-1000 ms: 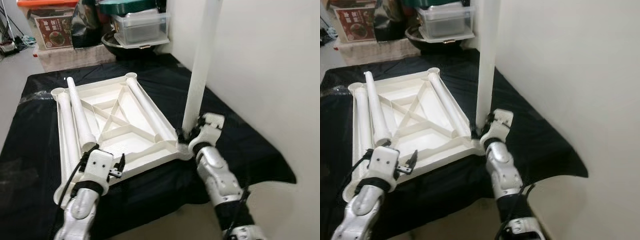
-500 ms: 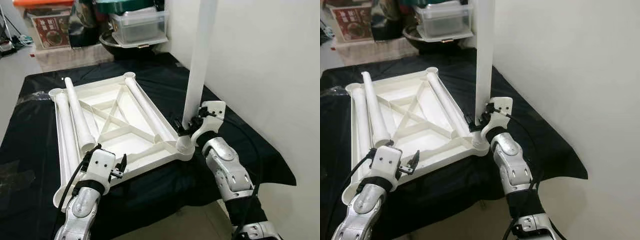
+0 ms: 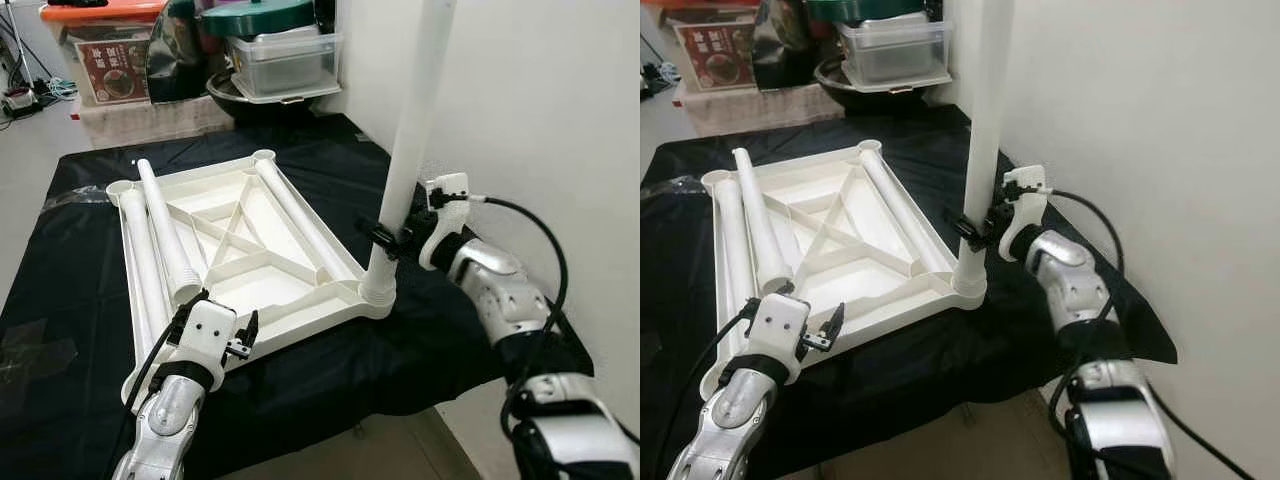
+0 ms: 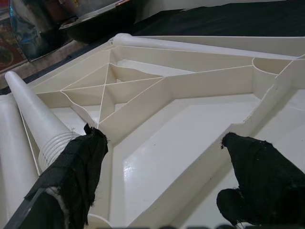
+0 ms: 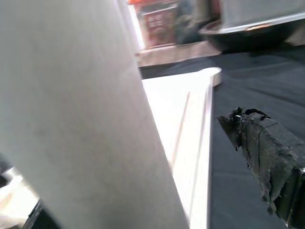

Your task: Building children table

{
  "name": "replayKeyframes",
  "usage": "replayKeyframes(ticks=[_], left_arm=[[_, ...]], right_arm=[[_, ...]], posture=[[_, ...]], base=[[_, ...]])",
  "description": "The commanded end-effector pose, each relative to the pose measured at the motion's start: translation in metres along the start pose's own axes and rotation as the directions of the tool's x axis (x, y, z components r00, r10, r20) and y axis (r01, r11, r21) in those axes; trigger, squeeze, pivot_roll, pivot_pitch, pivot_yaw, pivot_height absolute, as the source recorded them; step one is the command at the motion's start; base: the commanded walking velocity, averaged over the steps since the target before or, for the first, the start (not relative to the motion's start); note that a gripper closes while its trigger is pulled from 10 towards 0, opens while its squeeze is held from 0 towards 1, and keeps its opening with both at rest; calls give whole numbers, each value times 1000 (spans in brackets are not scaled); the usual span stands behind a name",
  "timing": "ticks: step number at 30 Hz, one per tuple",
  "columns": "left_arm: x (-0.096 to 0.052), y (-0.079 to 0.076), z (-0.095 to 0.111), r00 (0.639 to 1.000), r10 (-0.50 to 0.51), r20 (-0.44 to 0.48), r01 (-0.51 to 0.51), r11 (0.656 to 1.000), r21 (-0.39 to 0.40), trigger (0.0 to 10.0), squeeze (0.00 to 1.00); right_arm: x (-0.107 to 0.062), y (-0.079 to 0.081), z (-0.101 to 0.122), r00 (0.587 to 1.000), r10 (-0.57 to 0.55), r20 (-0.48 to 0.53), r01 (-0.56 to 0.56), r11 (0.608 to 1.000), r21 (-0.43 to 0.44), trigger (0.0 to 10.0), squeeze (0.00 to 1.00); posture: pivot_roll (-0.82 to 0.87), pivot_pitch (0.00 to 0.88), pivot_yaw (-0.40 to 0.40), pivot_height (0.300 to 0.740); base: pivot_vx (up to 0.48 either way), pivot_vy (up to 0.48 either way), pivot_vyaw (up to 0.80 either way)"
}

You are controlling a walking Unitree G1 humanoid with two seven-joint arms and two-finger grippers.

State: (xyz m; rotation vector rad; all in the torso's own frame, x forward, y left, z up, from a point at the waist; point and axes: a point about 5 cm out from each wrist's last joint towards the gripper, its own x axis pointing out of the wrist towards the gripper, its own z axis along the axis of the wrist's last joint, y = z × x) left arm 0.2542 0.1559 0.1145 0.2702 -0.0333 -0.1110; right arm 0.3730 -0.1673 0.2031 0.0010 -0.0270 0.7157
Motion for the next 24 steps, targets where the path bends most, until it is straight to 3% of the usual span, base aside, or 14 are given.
replayKeyframes(ticks=[1, 6, 12, 13, 15, 16, 17, 18, 24], left_arm=[[-2, -2, -4, 1000, -7, -11, 8, 1000, 14, 10000, 0], [-1, 0, -4, 1000, -8, -11, 8, 1000, 18, 10000, 0], [-1, 0, -5, 1000, -6, -12, 6, 1000, 24, 10000, 0], [-2, 0, -5, 1000, -6, -13, 6, 1000, 24, 10000, 0], [-2, 0, -5, 1000, -5, -14, 6, 1000, 24, 10000, 0], [-2, -1, -6, 1000, -6, -15, 6, 1000, 23, 10000, 0], [-2, -1, -6, 1000, -6, -15, 6, 1000, 23, 10000, 0], [-3, -1, -6, 1000, -6, -15, 7, 1000, 23, 10000, 0], [-4, -2, -7, 1000, -11, -18, 12, 1000, 25, 10000, 0]], right_arm=[[1, 2, 0, 998, 69, -7, -69, 997, 44, 10000, 0], [3, 2, -6, 988, 154, -29, -153, 987, 56, 10000, 0], [4, -4, -13, 987, 146, -61, -143, 988, 51, 10000, 0], [4, -6, -14, 988, 140, -64, -137, 989, 51, 9373, 0], [4, -7, -15, 988, 137, -66, -134, 990, 51, 9373, 0], [2, -9, -16, 989, 132, -63, -129, 990, 50, 3529, 0], [2, -9, -16, 989, 132, -63, -129, 990, 50, 3529, 0], [1, -10, -16, 990, 129, -61, -126, 991, 52, 0, 0], [-4, -20, -21, 998, 24, -64, -20, 998, 62, 0, 0]], posture=[[61, 0, -24, 740], [72, 0, -28, 740], [84, 0, -36, 740], [86, 0, -38, 740], [86, 0, -38, 740], [89, 0, -39, 740], [89, 0, -39, 740], [91, 0, -39, 740], [88, 0, -37, 740]], base=[[0, 0, 0], [0, 0, 0], [0, 0, 0], [0, 0, 0], [0, 0, 0], [0, 0, 0], [0, 0, 0], [0, 0, 0], [0, 0, 0]])
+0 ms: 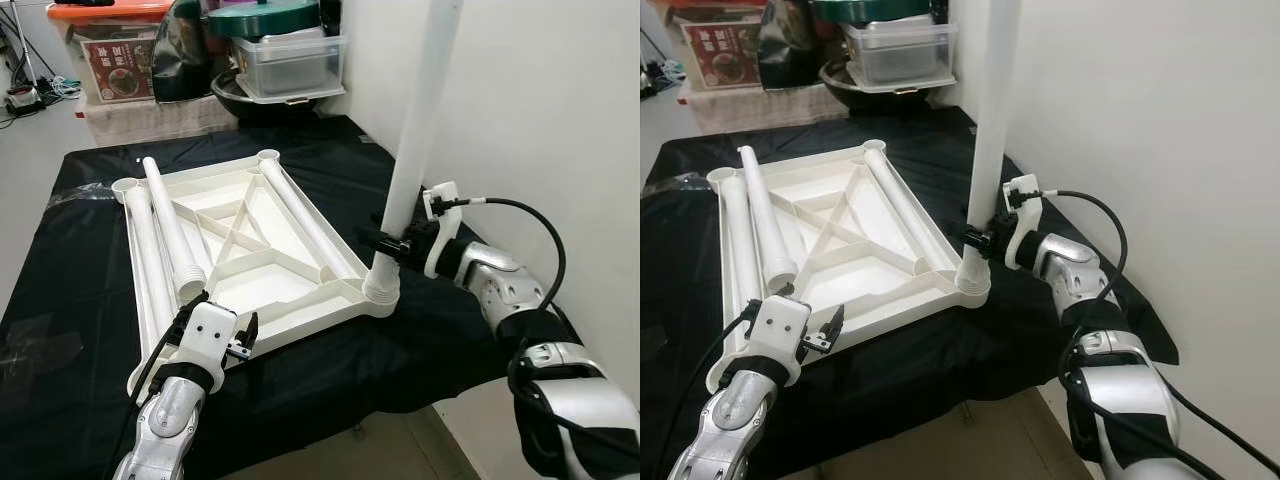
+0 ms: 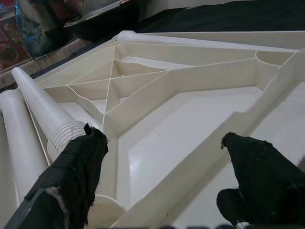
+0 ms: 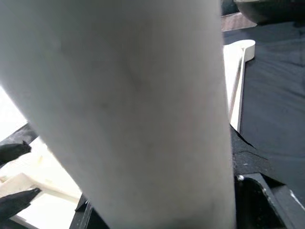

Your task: Building children table

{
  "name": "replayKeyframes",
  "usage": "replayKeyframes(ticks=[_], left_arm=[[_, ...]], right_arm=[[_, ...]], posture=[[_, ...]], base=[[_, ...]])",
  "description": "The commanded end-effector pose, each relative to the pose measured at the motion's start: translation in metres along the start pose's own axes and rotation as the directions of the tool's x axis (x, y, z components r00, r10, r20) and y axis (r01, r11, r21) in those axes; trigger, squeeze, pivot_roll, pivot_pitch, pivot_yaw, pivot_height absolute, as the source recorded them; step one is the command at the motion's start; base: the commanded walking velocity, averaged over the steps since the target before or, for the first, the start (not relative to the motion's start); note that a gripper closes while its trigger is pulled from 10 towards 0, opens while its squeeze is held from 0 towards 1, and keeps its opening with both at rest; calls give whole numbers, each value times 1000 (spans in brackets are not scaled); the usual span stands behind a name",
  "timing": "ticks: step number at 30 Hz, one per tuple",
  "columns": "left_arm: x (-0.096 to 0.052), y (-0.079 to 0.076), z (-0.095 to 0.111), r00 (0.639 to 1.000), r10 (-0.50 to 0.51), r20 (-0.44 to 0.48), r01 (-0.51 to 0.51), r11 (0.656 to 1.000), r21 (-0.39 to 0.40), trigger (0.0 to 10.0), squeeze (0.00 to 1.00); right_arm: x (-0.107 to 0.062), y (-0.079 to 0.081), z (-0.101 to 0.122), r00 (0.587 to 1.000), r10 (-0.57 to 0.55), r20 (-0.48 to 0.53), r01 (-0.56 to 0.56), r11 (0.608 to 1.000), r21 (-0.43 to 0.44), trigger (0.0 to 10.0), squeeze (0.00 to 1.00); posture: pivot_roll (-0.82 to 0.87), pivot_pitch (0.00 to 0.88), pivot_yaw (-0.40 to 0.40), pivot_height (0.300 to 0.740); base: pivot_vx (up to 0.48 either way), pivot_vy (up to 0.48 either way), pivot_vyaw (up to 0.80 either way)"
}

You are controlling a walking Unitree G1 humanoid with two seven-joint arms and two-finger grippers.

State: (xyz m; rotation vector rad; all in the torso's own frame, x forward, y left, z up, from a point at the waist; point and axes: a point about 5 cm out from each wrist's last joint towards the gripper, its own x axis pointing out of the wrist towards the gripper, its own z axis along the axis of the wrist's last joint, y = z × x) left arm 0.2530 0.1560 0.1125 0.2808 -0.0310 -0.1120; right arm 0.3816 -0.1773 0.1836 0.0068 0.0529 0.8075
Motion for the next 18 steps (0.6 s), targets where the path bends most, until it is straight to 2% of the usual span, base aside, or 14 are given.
replayKeyframes(ticks=[1, 3, 5, 6, 7, 8, 9, 10, 11, 12, 13, 14, 15, 18], left_arm=[[-3, -1, -5, 1000, -10, -15, 10, 1000, 14, 10000, 0], [-3, -1, -5, 1000, -10, -16, 10, 1000, 15, 10000, 0], [-3, 0, -5, 1000, -8, -15, 8, 1000, 17, 10000, 0], [-3, 0, -5, 1000, -8, -15, 8, 1000, 17, 10000, 0], [-4, 0, -5, 1000, -6, -15, 6, 1000, 18, 10000, 0], [-4, 0, -5, 1000, -6, -15, 6, 1000, 18, 10000, 0], [-4, -1, -6, 1000, -2, -16, 3, 1000, 15, 10000, 0], [-4, -1, -6, 1000, -2, -16, 3, 1000, 15, 10000, 0], [-4, -2, -5, 1000, -2, -16, 2, 1000, 14, 10000, 0], [-4, -2, -5, 1000, -2, -16, 2, 1000, 14, 10000, 0], [-3, -5, -4, 1000, -12, -14, 12, 1000, 10, 10000, 0], [-3, -5, -4, 1000, -12, -14, 12, 1000, 10, 10000, 0], [-2, -6, -3, 1000, -17, -13, 17, 1000, 10, 10000, 0], [-1, -6, -2, 1000, -19, -12, 19, 1000, 10, 10000, 0]], right_arm=[[-4, -7, -2, 998, -69, 7, 69, 997, 31, 0, 0], [-5, -9, -2, 995, -97, 9, 96, 995, 34, 0, 0], [-2, -15, -13, 944, -329, -13, 329, 941, 82, 0, 0], [-2, -15, -13, 944, -329, -13, 329, 941, 82, 0, 0], [-3, -17, -22, 879, -477, -21, 473, 863, 179, 0, 0], [-3, -17, -22, 879, -477, -21, 473, 863, 179, 0, 0], [-3, -12, -41, 785, -613, -93, 617, 758, 213, 0, 0], [-3, -12, -41, 785, -613, -93, 617, 758, 213, 0, 0], [2, 7, -59, 731, -666, -149, 680, 691, 246, 0, 0], [2, 7, -59, 731, -666, -149, 680, 691, 246, 0, 0], [21, 49, -72, 690, -698, -193, 720, 632, 287, 0, 0], [21, 49, -72, 690, -698, -193, 720, 632, 287, 0, 0], [29, 62, -72, 698, -688, -197, 711, 636, 298, 0, 0], [34, 67, -71, 703, -683, -198, 707, 641, 299, 0, 0]], posture=[[88, 0, -37, 740], [88, 0, -37, 740], [87, 0, -47, 740], [87, 0, -47, 740], [90, 0, -48, 740], [90, 0, -48, 740], [95, 0, -51, 740], [95, 0, -51, 740], [100, 0, -41, 740], [100, 0, -41, 740], [99, 0, -26, 740], [99, 0, -26, 740], [101, 0, -26, 740], [101, 0, -26, 740]], base=[[0, 0, 0], [0, 0, 0], [0, 0, 0], [0, 0, 0], [0, 0, 0], [0, 0, 0], [0, 0, 0], [0, 0, 0], [0, 0, 0], [0, 0, 0], [0, 0, 0], [0, 0, 0], [0, 0, 0], [0, 0, 0]])
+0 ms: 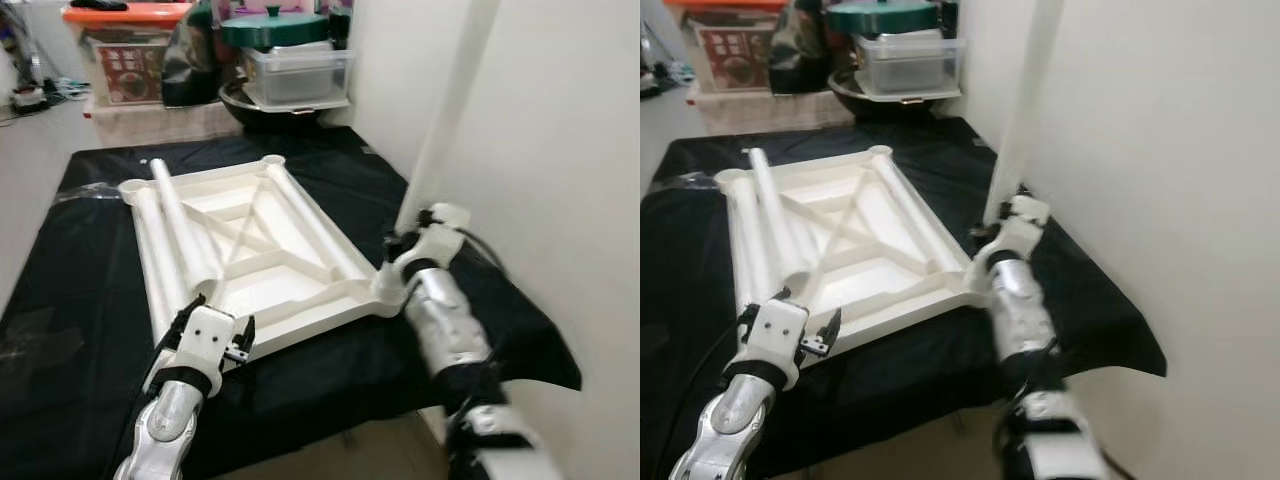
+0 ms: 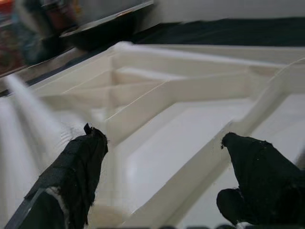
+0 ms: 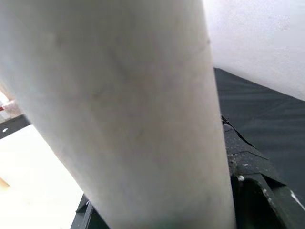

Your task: Building children table

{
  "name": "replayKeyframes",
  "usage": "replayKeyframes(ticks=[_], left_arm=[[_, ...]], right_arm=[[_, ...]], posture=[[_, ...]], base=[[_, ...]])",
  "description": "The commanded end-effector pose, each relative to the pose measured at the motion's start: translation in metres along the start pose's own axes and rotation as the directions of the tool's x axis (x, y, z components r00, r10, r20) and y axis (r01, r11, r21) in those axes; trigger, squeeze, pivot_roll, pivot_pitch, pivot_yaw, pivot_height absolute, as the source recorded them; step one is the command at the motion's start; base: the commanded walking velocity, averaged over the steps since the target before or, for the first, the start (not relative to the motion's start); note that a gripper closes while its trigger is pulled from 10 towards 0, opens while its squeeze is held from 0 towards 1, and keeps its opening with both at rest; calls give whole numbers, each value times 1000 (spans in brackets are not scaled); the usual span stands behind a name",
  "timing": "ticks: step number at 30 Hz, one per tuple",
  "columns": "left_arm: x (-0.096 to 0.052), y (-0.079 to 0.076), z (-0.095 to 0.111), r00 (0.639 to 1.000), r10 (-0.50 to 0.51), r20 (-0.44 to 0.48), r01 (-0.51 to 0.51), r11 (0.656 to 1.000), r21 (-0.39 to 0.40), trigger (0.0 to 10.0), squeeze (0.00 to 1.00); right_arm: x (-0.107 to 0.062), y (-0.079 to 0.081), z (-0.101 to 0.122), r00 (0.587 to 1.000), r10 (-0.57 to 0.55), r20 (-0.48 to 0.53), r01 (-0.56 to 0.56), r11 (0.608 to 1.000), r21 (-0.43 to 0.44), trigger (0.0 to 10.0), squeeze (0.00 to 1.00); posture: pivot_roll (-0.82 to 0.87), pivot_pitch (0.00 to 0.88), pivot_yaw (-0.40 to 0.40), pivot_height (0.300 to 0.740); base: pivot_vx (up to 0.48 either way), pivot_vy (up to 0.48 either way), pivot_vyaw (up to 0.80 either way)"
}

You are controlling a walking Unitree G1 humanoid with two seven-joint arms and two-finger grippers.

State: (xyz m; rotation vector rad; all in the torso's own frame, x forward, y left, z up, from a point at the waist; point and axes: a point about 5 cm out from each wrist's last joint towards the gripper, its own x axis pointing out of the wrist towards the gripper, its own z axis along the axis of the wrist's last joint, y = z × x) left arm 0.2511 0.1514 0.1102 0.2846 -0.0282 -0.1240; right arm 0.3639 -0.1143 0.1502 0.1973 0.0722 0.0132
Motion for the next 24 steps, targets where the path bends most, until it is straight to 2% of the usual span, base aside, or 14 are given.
replayKeyframes(ticks=[1, 6, 7, 8, 9, 10, 11, 13, 16, 17, 18, 20, 23, 24], left_arm=[[2, 1, -1, 1000, -7, -9, 7, 1000, 9, 10000, 0], [5, 5, 1, 1000, 0, -6, 0, 1000, 18, 10000, 0], [5, 6, 1, 1000, 4, -4, -4, 1000, 19, 10000, 0], [5, 6, 1, 1000, 4, -4, -4, 1000, 19, 10000, 0], [5, 5, 1, 1000, 5, -4, -5, 1000, 18, 10000, 0], [5, 5, 1, 1000, 5, -4, -5, 1000, 18, 10000, 0], [5, 3, 1, 1000, 3, -6, -3, 1000, 14, 10000, 0], [4, 1, 0, 1000, -1, -8, 1, 1000, 11, 10000, 0], [4, -2, -1, 1000, -11, -9, 11, 1000, 8, 10000, 0], [5, -2, -1, 1000, -13, -8, 13, 1000, 9, 10000, 0], [5, -2, -1, 1000, -13, -8, 13, 1000, 9, 10000, 0], [8, -2, -1, 1000, -17, -5, 17, 1000, 13, 10000, 0], [9, -1, -1, 1000, -19, -4, 19, 1000, 15, 10000, 0], [9, -1, -1, 1000, -20, -2, 20, 1000, 15, 10000, 0]], right_arm=[[-6, 9, -37, 985, -8, -172, 23, 996, 88, 0, 0], [-1, 26, -27, 986, 48, -158, -37, 997, 72, 0, 0], [1, 32, -23, 984, 80, -161, -69, 995, 75, 6471, 0], [1, 32, -23, 984, 80, -161, -69, 995, 75, 6471, 0], [2, 35, -17, 982, 122, -141, -114, 991, 65, 10000, 0], [2, 35, -17, 982, 122, -141, -114, 991, 65, 10000, 0], [1, 33, -10, 985, 133, -108, -127, 990, 60, 10000, 1000], [0, 27, -2, 989, 131, -71, -128, 991, 43, 10000, 1000], [3, 1, 16, 993, 116, -35, -119, 989, -84, 10000, 953], [6, -7, 23, 993, 118, -27, -120, 987, -110, 10000, 0], [6, -7, 23, 993, 118, -27, -120, 987, -110, 10000, 0], [11, -16, 43, 973, 229, 21, -227, 971, -70, 10000, 0], [12, -19, 48, 964, 266, 23, -264, 962, -71, 10000, 0], [12, -20, 54, 941, 339, 24, -336, 938, -84, 10000, 0]], posture=[[104, 0, -28, 740], [103, 0, -34, 740], [102, 0, -37, 740], [102, 0, -37, 740], [102, 0, -37, 740], [102, 0, -37, 740], [98, 0, -35, 740], [98, 0, -35, 740], [87, 0, -27, 740], [87, 0, -27, 740], [87, 0, -27, 740], [68, 0, -18, 740], [68, 0, -18, 740], [70, 0, -18, 740]], base=[[0, 0, 0], [0, 0, 0], [0, 0, 0], [0, 0, 0], [0, 0, 0], [0, 0, 0], [0, 0, 0], [0, 0, 0], [0, 0, 0], [0, 0, 0], [0, 0, 0], [0, 0, 0], [0, 0, 0], [0, 0, 0]])
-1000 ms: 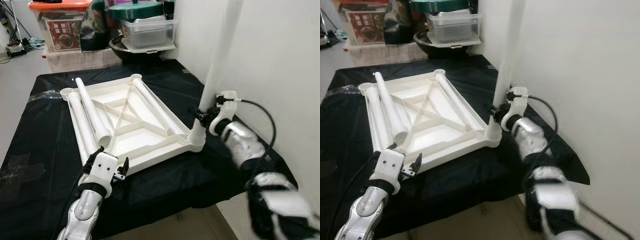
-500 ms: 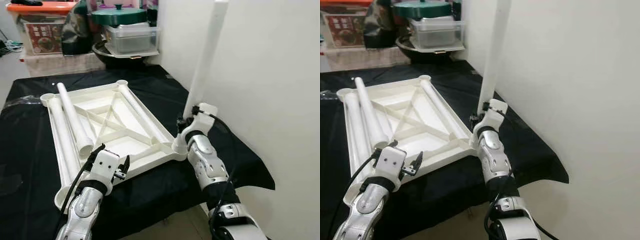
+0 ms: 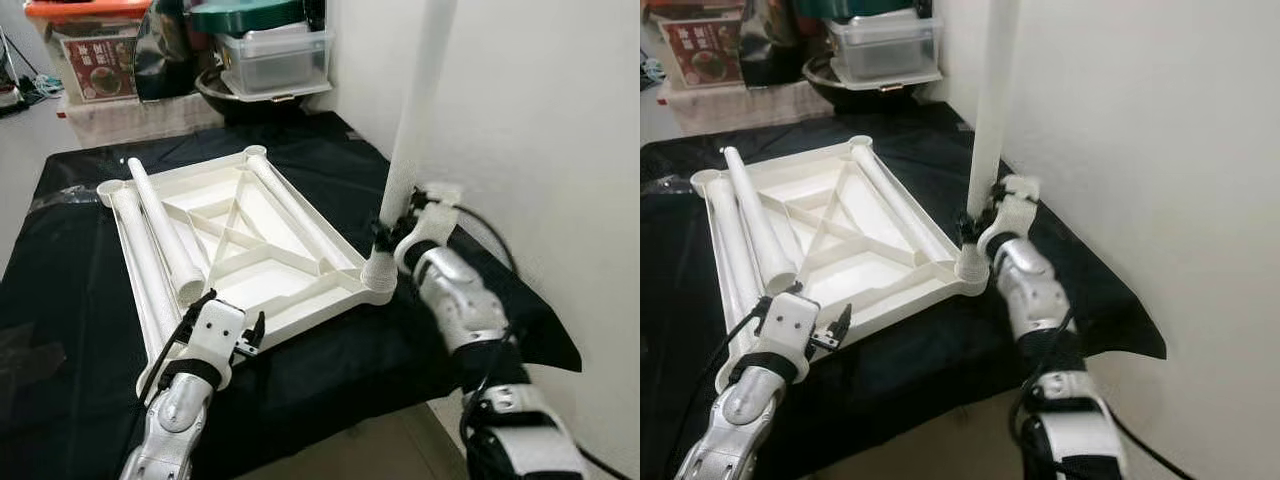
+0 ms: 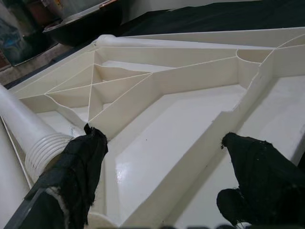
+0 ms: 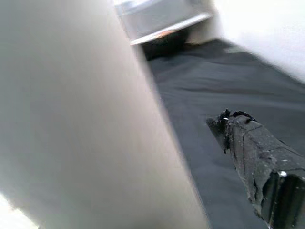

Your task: Building children table

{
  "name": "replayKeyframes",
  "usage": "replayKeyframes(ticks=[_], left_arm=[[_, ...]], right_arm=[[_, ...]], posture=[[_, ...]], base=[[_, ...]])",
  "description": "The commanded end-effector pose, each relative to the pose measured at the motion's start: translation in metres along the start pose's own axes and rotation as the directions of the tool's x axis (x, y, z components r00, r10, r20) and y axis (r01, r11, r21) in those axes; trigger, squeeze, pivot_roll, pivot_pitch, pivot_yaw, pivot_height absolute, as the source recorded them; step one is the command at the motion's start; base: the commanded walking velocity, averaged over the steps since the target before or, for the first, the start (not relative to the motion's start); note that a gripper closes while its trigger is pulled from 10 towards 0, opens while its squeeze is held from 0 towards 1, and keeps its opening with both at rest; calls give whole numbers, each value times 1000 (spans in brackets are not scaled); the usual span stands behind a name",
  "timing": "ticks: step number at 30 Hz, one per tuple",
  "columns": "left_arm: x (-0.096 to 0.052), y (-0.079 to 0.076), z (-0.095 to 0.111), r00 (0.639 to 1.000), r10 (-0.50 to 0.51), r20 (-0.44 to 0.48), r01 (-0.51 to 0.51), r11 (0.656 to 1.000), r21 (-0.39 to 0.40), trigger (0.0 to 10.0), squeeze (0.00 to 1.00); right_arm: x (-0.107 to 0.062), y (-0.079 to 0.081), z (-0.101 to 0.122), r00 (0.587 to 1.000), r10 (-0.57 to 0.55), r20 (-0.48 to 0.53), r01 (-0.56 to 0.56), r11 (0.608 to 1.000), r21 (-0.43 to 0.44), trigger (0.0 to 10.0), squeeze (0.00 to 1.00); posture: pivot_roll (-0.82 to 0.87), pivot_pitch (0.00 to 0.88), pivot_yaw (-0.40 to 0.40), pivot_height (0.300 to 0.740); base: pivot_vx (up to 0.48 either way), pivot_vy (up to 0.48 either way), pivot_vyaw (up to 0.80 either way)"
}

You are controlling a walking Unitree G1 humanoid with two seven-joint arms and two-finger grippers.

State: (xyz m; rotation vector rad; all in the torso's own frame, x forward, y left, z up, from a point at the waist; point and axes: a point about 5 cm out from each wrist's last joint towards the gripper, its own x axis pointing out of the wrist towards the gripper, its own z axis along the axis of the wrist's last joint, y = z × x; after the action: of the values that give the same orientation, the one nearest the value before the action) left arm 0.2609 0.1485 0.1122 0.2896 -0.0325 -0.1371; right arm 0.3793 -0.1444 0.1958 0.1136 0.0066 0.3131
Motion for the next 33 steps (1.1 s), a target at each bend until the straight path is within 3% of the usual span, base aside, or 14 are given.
replayKeyframes(ticks=[1, 7, 12, 13, 15, 16, 20, 24, 26, 27, 28, 30, 32, 33], left_arm=[[-1, 0, -3, 1000, -8, -8, 8, 1000, 10, 10000, 0], [0, -3, -5, 1000, -16, -11, 16, 1000, 12, 10000, 0], [1, -4, -6, 1000, -17, -10, 17, 1000, 9, 10000, 0], [1, -4, -5, 1000, -16, -8, 16, 1000, 8, 10000, 0], [1, -5, -5, 1000, -15, -6, 15, 1000, 7, 10000, 0], [2, -5, -5, 1000, -13, -5, 13, 1000, 6, 10000, 0], [1, -5, -5, 1000, -11, -4, 11, 1000, 7, 10000, 0], [-1, -4, -6, 1000, -6, -7, 6, 1000, 8, 10000, 0], [-3, -3, -7, 1000, -2, -10, 2, 1000, 10, 10000, 0], [-3, -3, -7, 1000, -2, -10, 2, 1000, 10, 10000, 0], [-4, -3, -7, 1000, 2, -10, -2, 1000, 9, 10000, 0], [-5, -3, -7, 1000, 4, -10, -4, 1000, 9, 10000, 0], [-5, -3, -7, 1000, 4, -10, -4, 1000, 9, 10000, 0], [-6, -2, -8, 1000, 7, -14, -7, 1000, 15, 10000, 0]], right_arm=[[1, 0, 3, 999, 42, 8, -42, 999, 13, 10000, 0], [-7, -13, 19, 923, 381, -53, -384, 909, -164, 10000, 0], [-6, -19, 19, 878, 468, -99, -478, 857, -192, 10000, 0], [-5, -20, 20, 868, 485, -103, -496, 846, -195, 4000, 0], [-4, -21, 20, 862, 495, -108, -507, 839, -198, 3176, 0], [-2, -23, 19, 863, 490, -124, -506, 839, -201, 0, 0], [-1, -26, 18, 875, 464, -134, -483, 853, -196, 0, 0], [3, -32, 15, 914, 380, -140, -401, 896, -191, 0, 0], [7, -47, 8, 985, 100, -142, -123, 978, -166, 0, 0], [7, -47, 8, 985, 100, -142, -123, 978, -166, 0, 0], [6, -57, 3, 987, -113, -115, 107, 992, -62, 0, 0], [5, -62, -2, 961, -248, -122, 252, 968, 18, 0, 0], [5, -62, -2, 961, -248, -122, 252, 968, 18, 0, 0], [0, -38, -26, 936, -323, -136, 335, 939, 74, 0, 0]], posture=[[70, 0, -18, 740], [62, 0, -24, 740], [69, 0, -33, 740], [76, 0, -40, 740], [77, 0, -41, 740], [81, 0, -45, 740], [87, 0, -50, 740], [92, 0, -59, 740], [101, 0, -69, 740], [101, 0, -69, 740], [106, 0, -74, 740], [106, 0, -74, 740], [106, 0, -74, 740], [104, 0, -74, 740]], base=[[0, 0, 0], [0, 0, 0], [0, 0, 0], [0, 0, 0], [0, 0, 0], [0, 0, 0], [0, 0, 0], [0, 0, 0], [0, 0, 0], [0, 0, 0], [0, 0, 0], [0, 0, 0], [0, 0, 0], [0, 0, 0]])
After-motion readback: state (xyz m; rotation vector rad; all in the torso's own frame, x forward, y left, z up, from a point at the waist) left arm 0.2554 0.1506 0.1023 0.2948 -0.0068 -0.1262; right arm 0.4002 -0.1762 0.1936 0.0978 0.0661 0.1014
